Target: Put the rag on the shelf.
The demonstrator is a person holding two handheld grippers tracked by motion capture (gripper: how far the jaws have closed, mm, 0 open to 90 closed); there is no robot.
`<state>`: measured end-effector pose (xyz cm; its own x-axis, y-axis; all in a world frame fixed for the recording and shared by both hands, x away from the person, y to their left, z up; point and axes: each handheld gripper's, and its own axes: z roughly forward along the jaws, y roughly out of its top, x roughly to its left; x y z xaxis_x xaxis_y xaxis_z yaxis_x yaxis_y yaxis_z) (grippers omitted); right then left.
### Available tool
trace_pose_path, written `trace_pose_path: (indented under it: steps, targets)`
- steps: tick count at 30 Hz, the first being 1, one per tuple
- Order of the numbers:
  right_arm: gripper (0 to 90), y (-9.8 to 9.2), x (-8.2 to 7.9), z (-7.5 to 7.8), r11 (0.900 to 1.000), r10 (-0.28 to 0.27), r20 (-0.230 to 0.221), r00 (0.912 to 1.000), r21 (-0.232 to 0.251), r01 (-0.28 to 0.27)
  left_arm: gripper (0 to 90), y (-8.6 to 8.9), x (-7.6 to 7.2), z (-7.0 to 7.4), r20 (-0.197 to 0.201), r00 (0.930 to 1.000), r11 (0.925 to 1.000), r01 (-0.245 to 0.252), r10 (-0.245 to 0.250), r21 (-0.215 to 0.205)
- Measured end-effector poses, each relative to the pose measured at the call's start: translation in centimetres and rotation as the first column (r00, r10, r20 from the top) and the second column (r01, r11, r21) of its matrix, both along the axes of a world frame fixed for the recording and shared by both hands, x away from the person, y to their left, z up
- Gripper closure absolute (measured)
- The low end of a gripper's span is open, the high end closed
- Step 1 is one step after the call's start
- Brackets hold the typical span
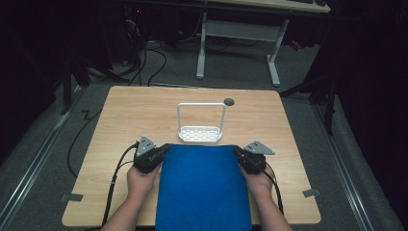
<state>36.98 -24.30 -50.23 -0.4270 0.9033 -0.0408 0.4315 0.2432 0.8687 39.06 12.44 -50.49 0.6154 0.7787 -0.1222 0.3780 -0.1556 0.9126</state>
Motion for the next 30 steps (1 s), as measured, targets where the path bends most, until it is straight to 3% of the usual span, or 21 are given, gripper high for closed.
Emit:
trace_pose_path:
  steps: [6,13,14,18,19,22,26,28,30]
  targets:
    - [88.1,-0.4,-1.6,2.2,0.998,-0.003,0.096,0.9954,0.059,-0.003,88.4,1.0,-1.4,1.5,0.068,0.9976,0.9982,-0.013,0.017,-0.058]
    - [88.1,-0.4,-2.4,3.7,0.997,-0.004,0.162,0.9867,0.083,-0.009,88.4,2.2,-2.3,3.2,0.124,0.9915,0.9947,-0.028,0.040,-0.098]
    - [88.1,-0.5,-2.8,4.4,0.996,-0.005,0.190,0.9818,0.093,-0.013,88.4,2.3,-2.4,3.5,0.137,0.9895,0.9939,-0.031,0.045,-0.106]
    - [88.2,-0.4,-3.4,5.7,0.994,-0.004,0.233,0.9725,0.111,-0.023,88.4,2.8,-2.9,5.3,0.203,0.9776,0.9908,-0.031,0.057,-0.131]
    - [88.2,-0.4,-3.4,5.7,0.994,-0.004,0.233,0.9725,0.111,-0.023,88.4,2.8,-2.9,5.3,0.203,0.9776,0.9908,-0.031,0.057,-0.131]
    - [88.2,-0.2,-3.9,7.3,0.992,-0.005,0.287,0.9580,0.121,-0.031,88.4,3.1,-3.0,6.8,0.251,0.9657,0.9884,-0.030,0.067,-0.149]
    - [88.3,0.0,-4.0,8.4,0.990,-0.006,0.313,0.9498,0.135,-0.038,88.5,3.5,-2.9,8.3,0.291,0.9529,0.9822,-0.033,0.087,-0.185]
    - [88.3,0.3,-4.0,9.3,0.988,-0.010,0.341,0.9398,0.145,-0.042,88.5,3.5,-2.8,9.0,0.307,0.9477,0.9818,-0.032,0.089,-0.187]
    - [88.3,0.4,-3.9,9.6,0.988,-0.012,0.349,0.9371,0.149,-0.043,88.5,3.4,-2.7,9.8,0.323,0.9420,0.9818,-0.029,0.089,-0.187]
